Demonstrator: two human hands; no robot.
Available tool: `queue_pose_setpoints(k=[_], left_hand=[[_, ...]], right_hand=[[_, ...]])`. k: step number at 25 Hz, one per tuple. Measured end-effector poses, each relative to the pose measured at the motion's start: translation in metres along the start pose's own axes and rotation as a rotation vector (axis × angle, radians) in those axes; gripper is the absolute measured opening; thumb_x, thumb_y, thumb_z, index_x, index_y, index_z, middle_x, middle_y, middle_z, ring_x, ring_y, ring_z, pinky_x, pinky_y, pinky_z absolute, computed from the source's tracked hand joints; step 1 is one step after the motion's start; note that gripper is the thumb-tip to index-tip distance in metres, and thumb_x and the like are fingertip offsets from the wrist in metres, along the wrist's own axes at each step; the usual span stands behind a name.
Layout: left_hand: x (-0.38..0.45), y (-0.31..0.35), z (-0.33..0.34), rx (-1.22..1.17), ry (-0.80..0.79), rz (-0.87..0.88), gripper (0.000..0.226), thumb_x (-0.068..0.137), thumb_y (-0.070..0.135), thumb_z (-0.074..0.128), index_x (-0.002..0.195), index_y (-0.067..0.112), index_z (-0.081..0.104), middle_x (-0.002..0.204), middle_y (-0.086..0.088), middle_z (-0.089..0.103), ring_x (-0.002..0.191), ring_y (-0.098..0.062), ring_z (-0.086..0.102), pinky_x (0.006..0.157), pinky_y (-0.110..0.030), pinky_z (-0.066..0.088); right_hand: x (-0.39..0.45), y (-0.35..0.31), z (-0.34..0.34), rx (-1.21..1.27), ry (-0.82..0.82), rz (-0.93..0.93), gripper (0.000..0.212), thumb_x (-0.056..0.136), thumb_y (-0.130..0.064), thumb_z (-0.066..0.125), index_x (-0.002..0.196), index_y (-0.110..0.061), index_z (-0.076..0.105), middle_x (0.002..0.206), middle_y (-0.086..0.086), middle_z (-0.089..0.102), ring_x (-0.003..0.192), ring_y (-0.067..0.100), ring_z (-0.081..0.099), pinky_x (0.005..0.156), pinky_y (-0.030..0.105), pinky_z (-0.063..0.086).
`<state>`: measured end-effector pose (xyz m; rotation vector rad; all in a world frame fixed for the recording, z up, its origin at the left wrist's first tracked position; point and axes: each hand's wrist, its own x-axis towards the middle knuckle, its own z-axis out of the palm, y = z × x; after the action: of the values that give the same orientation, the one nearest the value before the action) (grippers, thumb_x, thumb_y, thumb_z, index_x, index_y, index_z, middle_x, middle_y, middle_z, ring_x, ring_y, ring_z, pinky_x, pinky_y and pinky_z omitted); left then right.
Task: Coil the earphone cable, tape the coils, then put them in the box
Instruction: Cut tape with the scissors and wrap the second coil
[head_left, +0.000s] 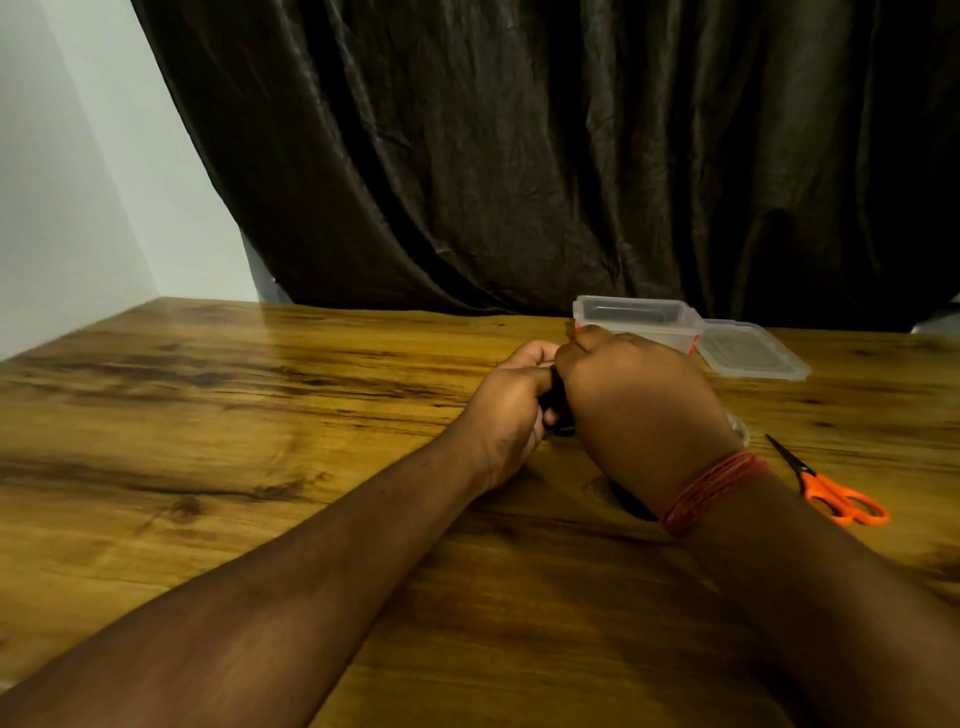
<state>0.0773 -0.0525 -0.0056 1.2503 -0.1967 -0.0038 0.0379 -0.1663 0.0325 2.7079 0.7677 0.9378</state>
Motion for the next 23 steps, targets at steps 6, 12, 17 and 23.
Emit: queue_pose_setpoints(k=[6, 12, 17, 23], left_hand=[[-0.004, 0.003, 0.000, 0.010, -0.012, -0.022, 0.034, 0.090, -0.014, 0.032, 0.090, 0.015, 0.051, 0.048, 0.006, 0.048, 0.036, -0.004, 0.030, 0.037, -0.016, 0.022], [-0.005, 0.005, -0.003, 0.062, -0.060, 0.031, 0.038, 0.091, -0.015, 0.035, 0.111, 0.013, 0.052, 0.056, 0.003, 0.055, 0.036, -0.001, 0.038, 0.041, -0.017, 0.025], [-0.009, 0.012, -0.001, 0.152, -0.079, 0.144, 0.030, 0.098, -0.004, 0.040, 0.112, 0.020, 0.052, 0.067, 0.006, 0.065, 0.052, 0.001, 0.052, 0.053, -0.015, 0.041], [-0.009, 0.022, -0.008, 0.256, -0.025, 0.285, 0.028, 0.101, 0.000, 0.036, 0.123, 0.015, 0.047, 0.075, 0.000, 0.052, 0.060, -0.001, 0.048, 0.058, -0.015, 0.043]], right_hand=[[-0.002, 0.001, -0.001, 0.001, -0.013, -0.014, 0.031, 0.083, -0.021, 0.047, 0.105, -0.009, 0.065, 0.106, 0.014, 0.064, 0.085, 0.032, 0.065, 0.063, 0.037, 0.049], [-0.002, 0.008, 0.001, 0.093, -0.024, -0.018, 0.031, 0.086, -0.018, 0.056, 0.115, -0.010, 0.059, 0.113, 0.012, 0.059, 0.092, 0.031, 0.062, 0.069, 0.038, 0.048], [0.003, 0.022, 0.002, 0.261, 0.083, -0.028, 0.021, 0.084, -0.024, 0.068, 0.102, -0.015, 0.068, 0.096, 0.007, 0.064, 0.085, 0.029, 0.064, 0.065, 0.029, 0.034], [0.003, 0.037, -0.001, 0.569, 0.060, 0.020, 0.032, 0.073, -0.043, 0.076, 0.096, -0.022, 0.067, 0.086, -0.011, 0.056, 0.078, 0.010, 0.055, 0.067, 0.033, 0.047]])
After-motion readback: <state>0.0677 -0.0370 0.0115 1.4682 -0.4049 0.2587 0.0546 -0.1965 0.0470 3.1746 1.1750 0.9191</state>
